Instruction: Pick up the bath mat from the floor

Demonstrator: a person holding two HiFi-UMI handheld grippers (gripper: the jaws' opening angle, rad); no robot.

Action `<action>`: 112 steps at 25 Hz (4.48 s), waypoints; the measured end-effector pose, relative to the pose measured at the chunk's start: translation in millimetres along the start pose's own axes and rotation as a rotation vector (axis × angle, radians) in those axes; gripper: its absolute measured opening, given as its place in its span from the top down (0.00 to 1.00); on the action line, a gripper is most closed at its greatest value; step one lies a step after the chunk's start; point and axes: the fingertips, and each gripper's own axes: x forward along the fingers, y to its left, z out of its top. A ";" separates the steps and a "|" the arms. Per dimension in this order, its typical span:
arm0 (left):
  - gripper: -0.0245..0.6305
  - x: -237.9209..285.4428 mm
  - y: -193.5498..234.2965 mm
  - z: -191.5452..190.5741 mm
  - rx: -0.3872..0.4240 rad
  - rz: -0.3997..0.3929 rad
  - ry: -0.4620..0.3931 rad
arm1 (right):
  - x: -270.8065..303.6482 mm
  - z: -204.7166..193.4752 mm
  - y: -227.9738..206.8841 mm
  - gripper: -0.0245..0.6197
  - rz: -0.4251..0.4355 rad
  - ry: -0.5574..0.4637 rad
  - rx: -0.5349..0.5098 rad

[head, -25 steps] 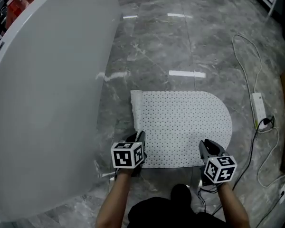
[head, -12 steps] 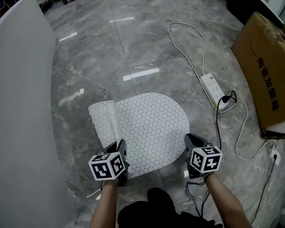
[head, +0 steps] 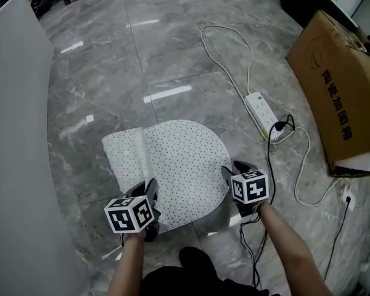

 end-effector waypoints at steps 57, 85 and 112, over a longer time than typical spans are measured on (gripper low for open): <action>0.92 -152.7 83.2 21.4 -0.141 0.135 -0.240 | -38.3 40.9 150.0 0.91 0.394 0.010 0.085; 0.93 -385.3 -100.9 178.4 -0.179 0.284 -0.190 | -332.5 203.8 199.4 0.91 0.434 0.069 0.127; 0.93 -593.0 -284.5 405.0 -0.054 0.308 -0.385 | -596.3 439.0 221.1 0.91 0.527 -0.146 0.099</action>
